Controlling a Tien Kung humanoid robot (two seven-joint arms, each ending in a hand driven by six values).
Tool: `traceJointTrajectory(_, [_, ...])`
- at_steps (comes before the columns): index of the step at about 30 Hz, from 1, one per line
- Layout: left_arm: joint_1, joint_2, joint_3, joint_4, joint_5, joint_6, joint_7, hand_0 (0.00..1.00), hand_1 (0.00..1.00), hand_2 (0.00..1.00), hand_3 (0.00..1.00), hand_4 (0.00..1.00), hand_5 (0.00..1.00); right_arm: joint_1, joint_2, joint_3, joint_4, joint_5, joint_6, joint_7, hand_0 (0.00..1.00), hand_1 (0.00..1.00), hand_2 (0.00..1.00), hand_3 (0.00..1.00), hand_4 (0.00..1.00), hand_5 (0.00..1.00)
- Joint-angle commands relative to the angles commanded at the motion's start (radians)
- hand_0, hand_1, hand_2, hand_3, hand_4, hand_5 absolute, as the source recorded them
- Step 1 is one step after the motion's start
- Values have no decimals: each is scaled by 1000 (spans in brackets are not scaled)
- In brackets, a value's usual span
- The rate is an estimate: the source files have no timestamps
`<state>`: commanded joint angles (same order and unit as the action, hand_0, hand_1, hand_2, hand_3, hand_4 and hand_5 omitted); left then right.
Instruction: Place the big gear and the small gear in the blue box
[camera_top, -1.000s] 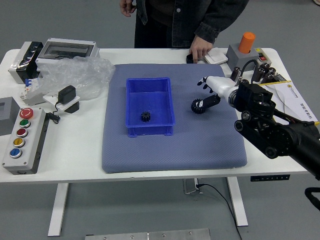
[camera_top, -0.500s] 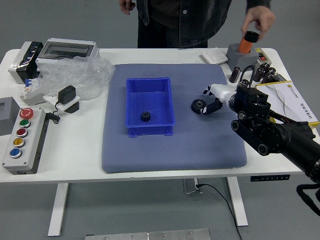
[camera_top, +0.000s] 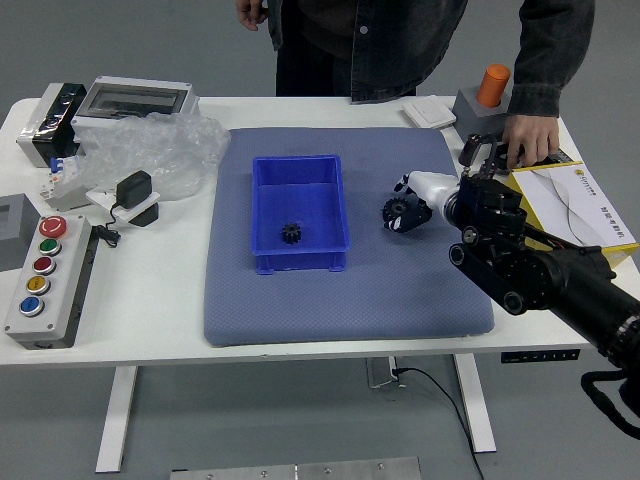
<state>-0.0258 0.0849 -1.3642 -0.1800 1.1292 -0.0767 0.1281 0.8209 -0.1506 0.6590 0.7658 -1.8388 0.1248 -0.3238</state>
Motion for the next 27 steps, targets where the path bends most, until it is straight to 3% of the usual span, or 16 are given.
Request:
traceJointTrajectory(9, [1, -3, 3, 0, 0, 0, 0, 730, 680, 711, 707, 446, 21, -13, 14, -9, -18, -14, -32, 20, 704, 626, 732, 782, 808, 397])
traceJointTrajectory(10, [1, -3, 3, 0, 1, 0, 1, 730, 679, 712, 706, 444, 19, -14, 16, -11, -21, -17, -38, 25, 655, 579, 674, 697, 762, 376])
traceJointTrajectory(15, [2, -6, 5, 0, 2, 0, 1, 730, 679, 712, 706, 444, 19, -21, 22, -21, -35, -29, -60, 42, 655, 579, 674, 697, 762, 376])
traceJointTrajectory(16, [2, -6, 6, 0, 3, 0, 1, 730, 681, 714, 709, 444, 20, -23, 23, -24, -38, -31, -65, 46, 637, 555, 632, 655, 695, 366])
traceJointTrajectory(21, [2, -8, 8, 0, 3, 0, 1, 730, 681, 714, 709, 444, 20, -30, 25, -31, -48, -36, -88, 63, 637, 555, 632, 655, 695, 366])
traceJointTrajectory(22, [2, -8, 8, 0, 3, 0, 1, 730, 681, 713, 709, 442, 19, -31, 25, -32, -50, -36, -95, 68, 676, 542, 603, 637, 623, 309])
traceJointTrajectory(27, [2, -8, 10, 0, 2, 0, 1, 730, 681, 713, 709, 442, 19, -34, 22, -35, -51, -34, -121, 86, 676, 542, 603, 637, 623, 309])
